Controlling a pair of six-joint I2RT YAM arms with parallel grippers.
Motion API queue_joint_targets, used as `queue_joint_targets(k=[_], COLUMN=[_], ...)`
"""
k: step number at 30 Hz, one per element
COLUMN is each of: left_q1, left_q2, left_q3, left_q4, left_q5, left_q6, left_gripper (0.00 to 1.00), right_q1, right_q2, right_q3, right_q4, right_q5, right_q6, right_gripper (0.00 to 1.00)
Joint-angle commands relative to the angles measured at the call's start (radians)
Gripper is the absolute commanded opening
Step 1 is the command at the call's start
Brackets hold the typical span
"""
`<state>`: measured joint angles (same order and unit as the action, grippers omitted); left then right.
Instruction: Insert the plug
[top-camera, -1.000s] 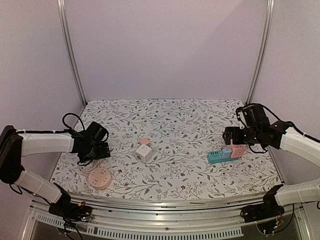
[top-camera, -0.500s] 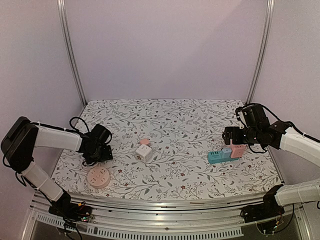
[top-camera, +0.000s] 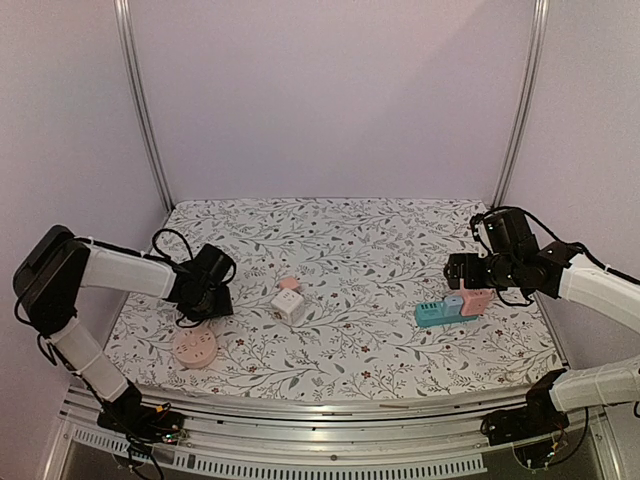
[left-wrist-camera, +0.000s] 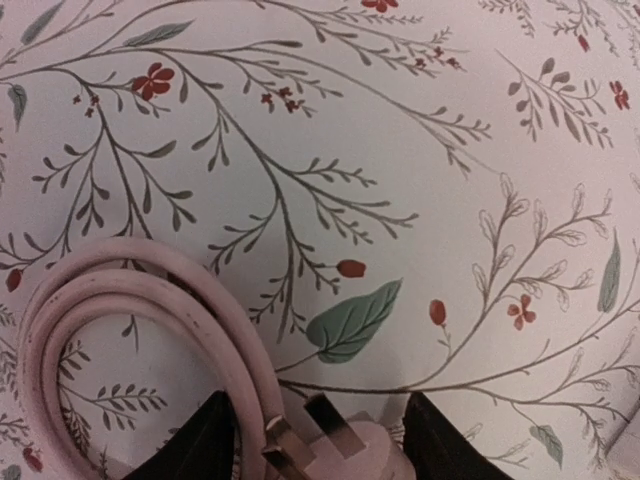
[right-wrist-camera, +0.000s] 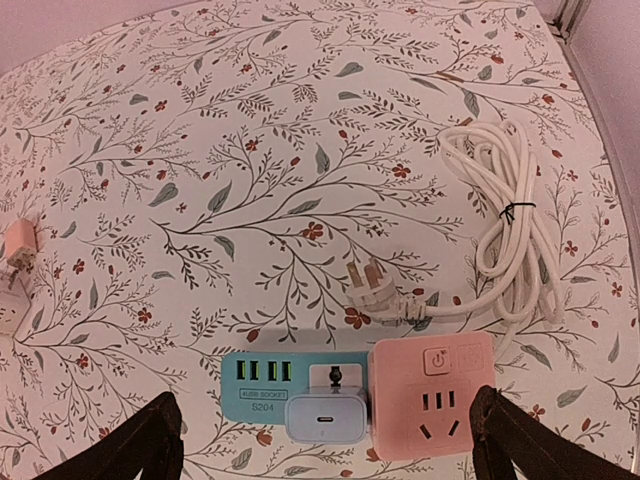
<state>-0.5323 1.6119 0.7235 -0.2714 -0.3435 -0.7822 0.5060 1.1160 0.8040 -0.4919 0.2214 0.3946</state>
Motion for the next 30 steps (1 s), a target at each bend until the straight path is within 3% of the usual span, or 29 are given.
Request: queue_joint_targets(k=[1,30], left_q1=[-0.07,-0.401], left_q2=[0.065,0.464], left_q3=[0.041,0.54], left_q4=[0.008,0.037], left_q5=[0.082,0.11], left_q6=[-0.04,-0.048], left_gripper=[0.57,0.51], right_q1=[0.009,0.009], right_q2=[0.007,0.059], right_q3=[-0.012,-0.002], right_q4=[0.01,0.01], right_q5=[-0.011,0.03], right_q6=[-0.008,-0.004], right_gripper=[0.99,0.99])
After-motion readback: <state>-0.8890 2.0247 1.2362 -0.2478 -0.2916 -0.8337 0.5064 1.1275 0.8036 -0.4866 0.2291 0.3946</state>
